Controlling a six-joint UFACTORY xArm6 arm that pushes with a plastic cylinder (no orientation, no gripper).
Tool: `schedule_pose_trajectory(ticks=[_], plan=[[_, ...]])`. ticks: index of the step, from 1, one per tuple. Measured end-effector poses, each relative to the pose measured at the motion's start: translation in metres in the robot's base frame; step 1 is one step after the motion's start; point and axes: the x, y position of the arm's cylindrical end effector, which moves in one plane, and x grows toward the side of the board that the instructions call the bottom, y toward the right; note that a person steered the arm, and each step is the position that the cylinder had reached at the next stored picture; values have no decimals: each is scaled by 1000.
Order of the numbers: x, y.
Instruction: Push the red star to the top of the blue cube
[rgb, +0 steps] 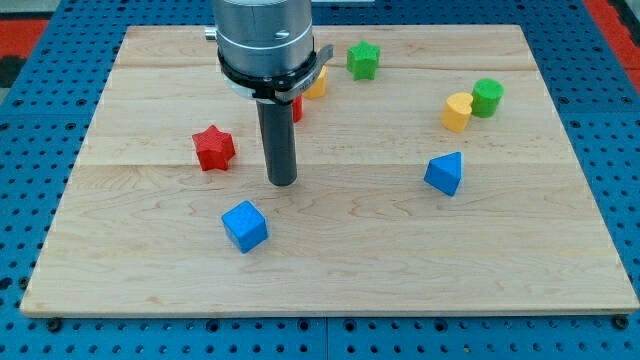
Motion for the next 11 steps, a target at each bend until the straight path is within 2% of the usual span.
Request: schedule_pose_trajectory(ticks=[3,4,5,7,8,10,11], plan=[[39,-17],[35,37],[39,67],[6,77],[4,71],[12,-22],[1,-118]])
